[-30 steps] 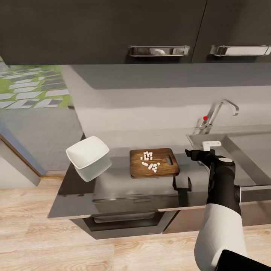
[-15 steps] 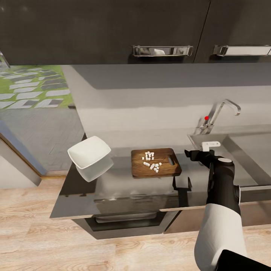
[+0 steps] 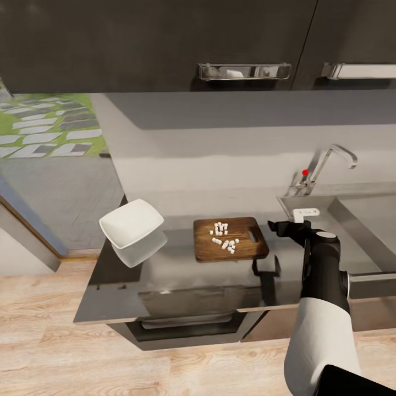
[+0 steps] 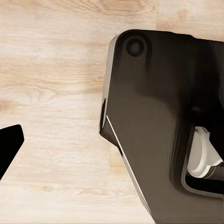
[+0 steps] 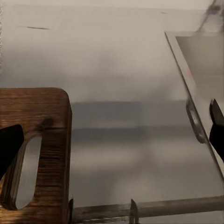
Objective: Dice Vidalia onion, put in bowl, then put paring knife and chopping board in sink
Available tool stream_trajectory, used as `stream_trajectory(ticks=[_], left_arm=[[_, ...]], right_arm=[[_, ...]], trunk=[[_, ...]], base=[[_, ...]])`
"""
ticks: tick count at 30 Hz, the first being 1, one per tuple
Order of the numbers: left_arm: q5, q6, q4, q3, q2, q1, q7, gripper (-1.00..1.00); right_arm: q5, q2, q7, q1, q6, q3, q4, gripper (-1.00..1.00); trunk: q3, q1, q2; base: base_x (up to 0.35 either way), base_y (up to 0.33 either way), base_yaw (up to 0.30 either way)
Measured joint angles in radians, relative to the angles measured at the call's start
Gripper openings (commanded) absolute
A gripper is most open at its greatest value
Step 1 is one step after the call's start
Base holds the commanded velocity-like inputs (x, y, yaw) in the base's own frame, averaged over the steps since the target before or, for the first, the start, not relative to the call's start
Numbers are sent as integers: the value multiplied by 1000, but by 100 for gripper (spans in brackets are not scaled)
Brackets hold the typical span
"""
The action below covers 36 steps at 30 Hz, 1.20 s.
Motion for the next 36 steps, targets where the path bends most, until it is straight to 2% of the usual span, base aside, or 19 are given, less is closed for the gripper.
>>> stream_trajectory(ticks=[36], left_arm=[[0, 0, 0, 0, 0, 0, 0, 100]], right_arm=[[0, 0, -2, 0, 0, 1, 31, 100]], trunk=[[-55, 0, 0]], base=[[23, 18, 0]])
